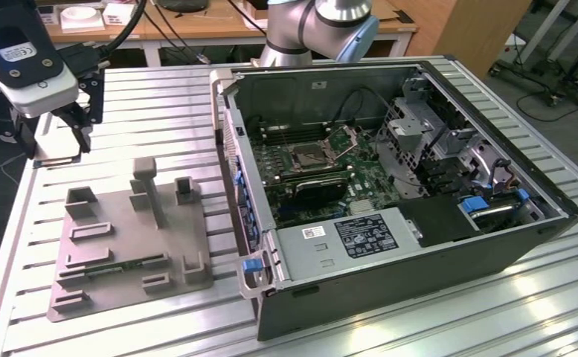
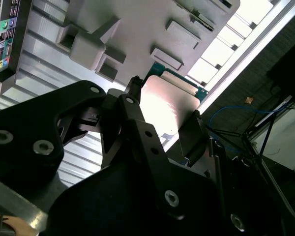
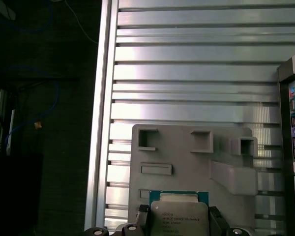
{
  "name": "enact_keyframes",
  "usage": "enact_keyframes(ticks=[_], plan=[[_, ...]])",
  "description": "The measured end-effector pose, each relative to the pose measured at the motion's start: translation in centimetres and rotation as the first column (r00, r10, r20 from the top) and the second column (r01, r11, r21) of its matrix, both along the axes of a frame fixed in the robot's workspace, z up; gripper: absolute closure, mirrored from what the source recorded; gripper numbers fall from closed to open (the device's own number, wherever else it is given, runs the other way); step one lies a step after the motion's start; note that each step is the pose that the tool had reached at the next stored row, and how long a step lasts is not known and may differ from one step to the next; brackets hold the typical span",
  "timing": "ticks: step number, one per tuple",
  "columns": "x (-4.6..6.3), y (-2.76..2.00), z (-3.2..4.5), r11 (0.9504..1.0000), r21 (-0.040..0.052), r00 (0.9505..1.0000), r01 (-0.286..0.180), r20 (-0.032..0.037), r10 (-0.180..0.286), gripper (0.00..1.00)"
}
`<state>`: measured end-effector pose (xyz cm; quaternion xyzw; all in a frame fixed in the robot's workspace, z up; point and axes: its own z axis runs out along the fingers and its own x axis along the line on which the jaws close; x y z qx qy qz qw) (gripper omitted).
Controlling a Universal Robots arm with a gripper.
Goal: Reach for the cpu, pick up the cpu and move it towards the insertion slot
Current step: 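Pick up the cpu and move it towards the insertion slot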
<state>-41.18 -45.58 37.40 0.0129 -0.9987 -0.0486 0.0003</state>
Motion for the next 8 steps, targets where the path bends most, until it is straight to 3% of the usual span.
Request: enact_keyframes(ticks=[8], plan=[[0.03,0.00,0.01,1.0000,0.0000,1.0000,0.000,-0.0001,0.000,0.45]])
